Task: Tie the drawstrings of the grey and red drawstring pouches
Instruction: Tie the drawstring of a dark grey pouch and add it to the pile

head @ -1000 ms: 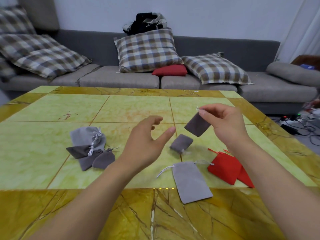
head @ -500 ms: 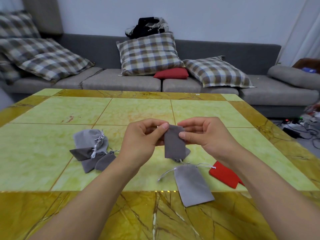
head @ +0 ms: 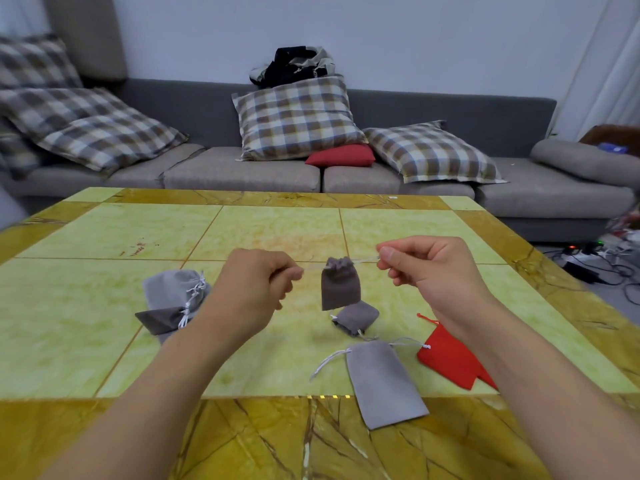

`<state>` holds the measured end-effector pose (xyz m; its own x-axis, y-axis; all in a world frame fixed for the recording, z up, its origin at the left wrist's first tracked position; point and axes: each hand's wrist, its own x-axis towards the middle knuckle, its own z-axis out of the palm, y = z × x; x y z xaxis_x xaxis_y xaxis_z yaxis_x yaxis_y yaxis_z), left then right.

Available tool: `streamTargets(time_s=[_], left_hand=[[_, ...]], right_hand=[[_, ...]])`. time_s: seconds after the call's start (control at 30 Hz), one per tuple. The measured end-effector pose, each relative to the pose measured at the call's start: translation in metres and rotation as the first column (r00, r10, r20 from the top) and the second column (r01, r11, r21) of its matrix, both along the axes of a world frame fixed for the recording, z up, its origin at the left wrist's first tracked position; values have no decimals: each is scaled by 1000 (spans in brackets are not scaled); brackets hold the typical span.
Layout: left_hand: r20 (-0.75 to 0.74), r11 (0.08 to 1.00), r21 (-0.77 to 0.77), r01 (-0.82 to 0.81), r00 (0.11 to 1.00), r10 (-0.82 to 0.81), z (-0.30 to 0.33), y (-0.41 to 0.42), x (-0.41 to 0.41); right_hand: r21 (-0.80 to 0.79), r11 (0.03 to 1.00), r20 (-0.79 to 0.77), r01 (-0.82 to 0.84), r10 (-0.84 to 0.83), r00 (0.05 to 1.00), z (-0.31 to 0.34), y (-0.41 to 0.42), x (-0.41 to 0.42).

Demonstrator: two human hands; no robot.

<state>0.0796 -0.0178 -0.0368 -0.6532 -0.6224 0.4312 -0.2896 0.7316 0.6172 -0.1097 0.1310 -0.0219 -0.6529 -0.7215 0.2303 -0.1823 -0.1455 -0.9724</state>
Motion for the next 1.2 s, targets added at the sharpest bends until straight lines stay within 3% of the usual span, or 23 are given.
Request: streamTargets(time_s=[0.13,0.23,0.3,0.37,0.5,0.6,0.67,0.87,1.0,1.1,1.2], left_hand=[[-194,994,-19,-106,976,101,11,0,-2],[-273,937,348,13,958,88,10,8,-4],[-396,734,636,236,917,47,11,16,-6],[-510,500,757,421,858,51,15,26,-9],[-659,160,752,640,732,172,23,42,-14],[-702,16,699,715,683,201,23,42,-12],[-702,18,704,710,692,169,24,39,-11],[-636,181,772,610,746,197,23,31,-10],[-544,408,781,472,836,75,19,37,-13],[-525,451,756,475,851,-16,21,42,-11],[-487,585,681,442,869,-90,19,44,-10]], right_hand=[[-66,992,-61,105,-109,992,2,-3,-3],[-54,998,19,12,-11,1000,0,-1,2],[-90,991,219,-102,120,968,1,1,6],[-178,970,421,-167,228,878,4,1,12],[-344,927,685,-149,356,635,12,-5,27],[-461,881,750,-109,452,483,15,-4,29],[-494,859,729,-134,493,475,17,-2,30],[-332,930,620,-159,342,706,15,-5,31],[-236,930,495,-281,364,789,13,-1,39],[-181,927,402,-328,374,835,13,1,44],[-179,934,430,-310,357,829,15,1,46]])
